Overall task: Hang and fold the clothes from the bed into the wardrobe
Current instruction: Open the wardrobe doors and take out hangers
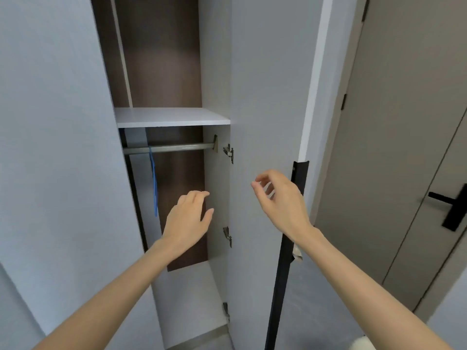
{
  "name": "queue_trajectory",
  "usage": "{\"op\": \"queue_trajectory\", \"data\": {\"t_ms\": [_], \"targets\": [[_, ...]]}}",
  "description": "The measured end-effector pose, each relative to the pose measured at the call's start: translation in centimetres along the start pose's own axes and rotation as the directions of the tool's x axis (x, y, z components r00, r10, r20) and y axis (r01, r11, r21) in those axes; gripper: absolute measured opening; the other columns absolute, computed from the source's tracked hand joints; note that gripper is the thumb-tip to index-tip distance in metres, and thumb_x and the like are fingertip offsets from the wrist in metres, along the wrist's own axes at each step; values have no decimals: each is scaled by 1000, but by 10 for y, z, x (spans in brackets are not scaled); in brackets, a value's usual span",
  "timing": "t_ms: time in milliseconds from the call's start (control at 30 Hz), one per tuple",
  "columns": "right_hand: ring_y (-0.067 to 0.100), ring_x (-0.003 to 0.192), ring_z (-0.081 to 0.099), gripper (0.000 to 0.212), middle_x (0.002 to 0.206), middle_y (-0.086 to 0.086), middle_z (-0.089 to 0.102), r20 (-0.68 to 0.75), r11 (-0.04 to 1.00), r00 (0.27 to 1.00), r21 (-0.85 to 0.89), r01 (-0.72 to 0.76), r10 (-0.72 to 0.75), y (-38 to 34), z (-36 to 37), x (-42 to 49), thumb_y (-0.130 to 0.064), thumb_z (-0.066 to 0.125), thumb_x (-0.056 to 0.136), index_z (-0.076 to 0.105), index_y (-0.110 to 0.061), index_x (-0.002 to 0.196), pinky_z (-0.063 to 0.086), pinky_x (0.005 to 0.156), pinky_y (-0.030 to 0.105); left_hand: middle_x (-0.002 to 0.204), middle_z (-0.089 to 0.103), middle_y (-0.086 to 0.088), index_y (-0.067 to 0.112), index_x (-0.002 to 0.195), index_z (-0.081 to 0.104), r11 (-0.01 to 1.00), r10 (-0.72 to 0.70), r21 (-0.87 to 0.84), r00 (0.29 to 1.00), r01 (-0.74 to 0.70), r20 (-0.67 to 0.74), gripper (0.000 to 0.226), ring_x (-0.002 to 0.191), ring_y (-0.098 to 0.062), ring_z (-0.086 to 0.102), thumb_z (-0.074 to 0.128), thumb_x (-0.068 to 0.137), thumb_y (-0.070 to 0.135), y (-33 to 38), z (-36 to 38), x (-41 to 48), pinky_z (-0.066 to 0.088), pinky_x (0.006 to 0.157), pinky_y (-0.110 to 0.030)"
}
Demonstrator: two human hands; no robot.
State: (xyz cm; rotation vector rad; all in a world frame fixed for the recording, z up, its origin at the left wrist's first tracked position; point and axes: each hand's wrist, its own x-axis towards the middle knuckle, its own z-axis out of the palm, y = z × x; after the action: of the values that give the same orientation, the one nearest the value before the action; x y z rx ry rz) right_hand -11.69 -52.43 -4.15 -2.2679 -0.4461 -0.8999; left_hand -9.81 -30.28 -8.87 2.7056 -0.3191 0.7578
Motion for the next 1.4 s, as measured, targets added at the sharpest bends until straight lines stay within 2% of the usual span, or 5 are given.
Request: {"op": "queue_trajectory", "data": {"t_ms": [233,433,800,1067,1400], "targets": [[6,101,53,25,115,-11,61,235,996,968,31,86,-91,-46,108,38,-34,53,97,58,-24,120,42,78,21,147,39,-6,15,143,36,931,-235,288,972,226,-3,56,131,-24,40,40,98,46,-98,-33,-24,38,103,-35],[9,112,55,35,127,-8,58,301,984,939,117,135,-165,-95,222,85,-37,54,96,53,-26,129,44,83,22,161,-7,-10,18,153,-2,817,-455,399,890,416,3,74,148,-35,-1,29,97,56,-187,-55,-18,17,119,-46],[23,136,41,60,150,1,41,400,947,915,311,-80,-54,-152,359,181,-39,55,95,34,-17,147,40,109,43,152,-37,-9,21,142,-33,785,-453,415,883,461,-123,91,142,-37,-26,33,94,61,-290,-54,29,2,116,-56],[6,95,62,35,99,-21,57,374,893,923,441,-89,-93,-146,391,213,-37,54,97,49,-19,125,43,65,5,148,-43,-7,24,135,-43,772,-462,420,875,476,-142,101,140,-36,-31,34,89,69,-314,-40,54,-1,115,-59],[5,72,55,17,84,-10,55,309,892,901,425,157,-305,-136,384,215,-40,50,98,46,-24,101,41,62,15,149,-39,-16,23,131,-46,730,-591,355,800,584,-103,109,142,-36,-27,35,83,77,-293,-19,60,-1,118,-55]]}}
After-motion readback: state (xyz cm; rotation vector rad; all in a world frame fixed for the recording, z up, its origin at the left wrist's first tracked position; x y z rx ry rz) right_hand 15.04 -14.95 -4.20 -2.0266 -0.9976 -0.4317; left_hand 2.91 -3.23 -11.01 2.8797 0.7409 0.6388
